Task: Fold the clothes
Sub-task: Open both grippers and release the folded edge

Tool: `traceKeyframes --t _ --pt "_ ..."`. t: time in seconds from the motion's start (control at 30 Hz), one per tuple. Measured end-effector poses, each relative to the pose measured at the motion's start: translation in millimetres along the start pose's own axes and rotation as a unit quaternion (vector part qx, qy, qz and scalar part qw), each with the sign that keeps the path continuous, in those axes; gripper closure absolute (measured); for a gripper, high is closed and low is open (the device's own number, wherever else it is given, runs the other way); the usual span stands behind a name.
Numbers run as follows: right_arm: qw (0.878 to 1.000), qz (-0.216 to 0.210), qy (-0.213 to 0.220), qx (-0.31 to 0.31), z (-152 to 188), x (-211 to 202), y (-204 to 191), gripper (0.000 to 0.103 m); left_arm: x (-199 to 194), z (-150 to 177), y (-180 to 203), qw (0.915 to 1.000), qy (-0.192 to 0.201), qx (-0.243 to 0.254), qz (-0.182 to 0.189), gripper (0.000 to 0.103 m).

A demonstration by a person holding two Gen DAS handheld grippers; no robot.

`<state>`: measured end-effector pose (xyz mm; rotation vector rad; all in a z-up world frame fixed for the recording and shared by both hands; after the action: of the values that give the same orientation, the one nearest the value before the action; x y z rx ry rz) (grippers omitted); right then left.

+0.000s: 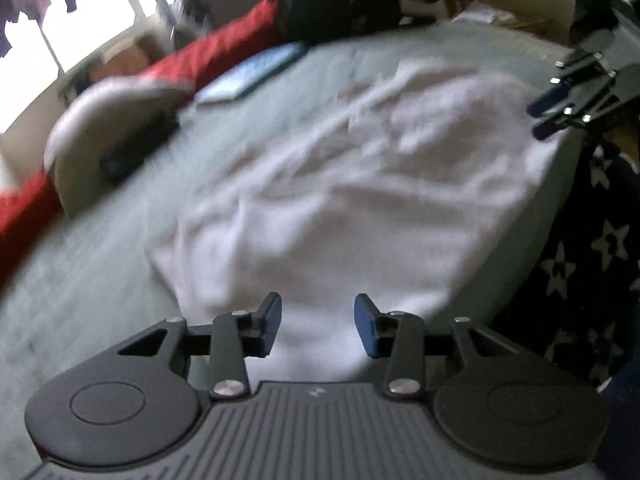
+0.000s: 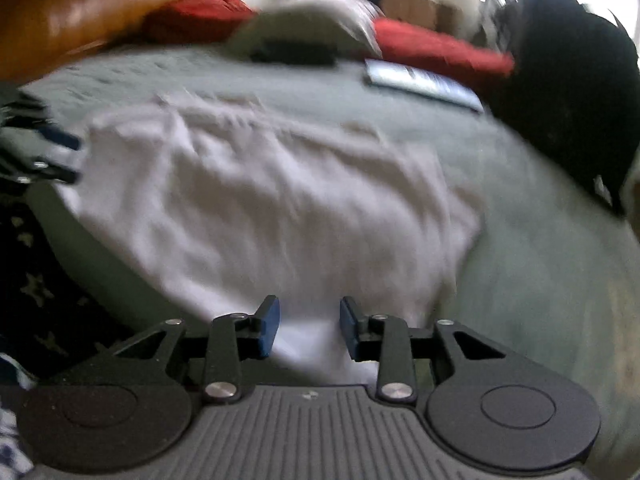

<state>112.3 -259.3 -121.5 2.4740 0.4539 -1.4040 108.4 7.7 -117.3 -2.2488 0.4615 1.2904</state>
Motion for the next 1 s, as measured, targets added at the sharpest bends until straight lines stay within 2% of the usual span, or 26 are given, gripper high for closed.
traceKeyframes --t 0.1,0.13,0.2,0.27,0.4,0.53,0.63,0.77,0.83,0.9,0.97,1.0 --pt "0.999 -0.023 0.012 0.042 11 -6 11 0.061 0 16 -16 0.9977 -0.004 -0.057 0.037 0.049" --pt "0.998 -0.032 0.017 0.057 12 -11 15 0.057 -5 12 -23 0.9968 0.001 -0.068 0.041 0.048" --pt "0.995 -0.039 0.039 0.078 -2 -21 23 0.046 -18 -3 -36 0.9956 0.023 -0.081 0.04 0.036" --pt "0.993 -0.043 0.062 0.094 -21 -28 31 0.045 -28 -27 -43 0.994 0.052 -0.087 0.042 0.028" --pt "0.989 -0.041 0.101 0.1 -71 -24 39 0.045 -22 -74 -50 0.99 0.076 -0.102 0.063 0.028" --pt "0.985 -0.062 0.095 0.126 -98 9 49 0.045 20 -94 -53 0.9763 0.053 -0.157 0.139 0.028" --pt "0.985 -0.045 0.07 0.153 -97 40 62 0.045 58 -88 -67 0.9719 0.029 -0.195 0.128 0.029" --pt "0.984 -0.033 0.074 0.158 -91 49 69 0.046 82 -94 -94 0.9717 0.022 -0.214 0.098 0.029" --pt "0.984 -0.029 0.075 0.16 -91 48 68 0.044 80 -106 -103 0.9709 0.017 -0.215 0.104 0.029" --pt "0.984 -0.025 0.076 0.162 -91 47 66 0.043 66 -114 -112 0.974 0.023 -0.21 0.081 0.03" --pt "0.983 -0.021 0.078 0.163 -90 44 63 0.038 45 -115 -112 0.9756 0.032 -0.203 0.078 0.029" --pt "0.983 -0.018 0.08 0.163 -89 42 61 0.033 35 -112 -108 0.9745 0.037 -0.203 0.089 0.026"
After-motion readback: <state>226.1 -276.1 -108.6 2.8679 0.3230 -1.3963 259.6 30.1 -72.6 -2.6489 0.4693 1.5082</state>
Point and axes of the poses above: each gripper's, at about its wrist camera, not at the fingertips, and x roughly the way its jaws point, y to its right, z to its underside, the point moved 10 cm from there along x, roughly the way its jaws point, and after that the axes turned 15 degrees about -y, right-handed, at the moved point
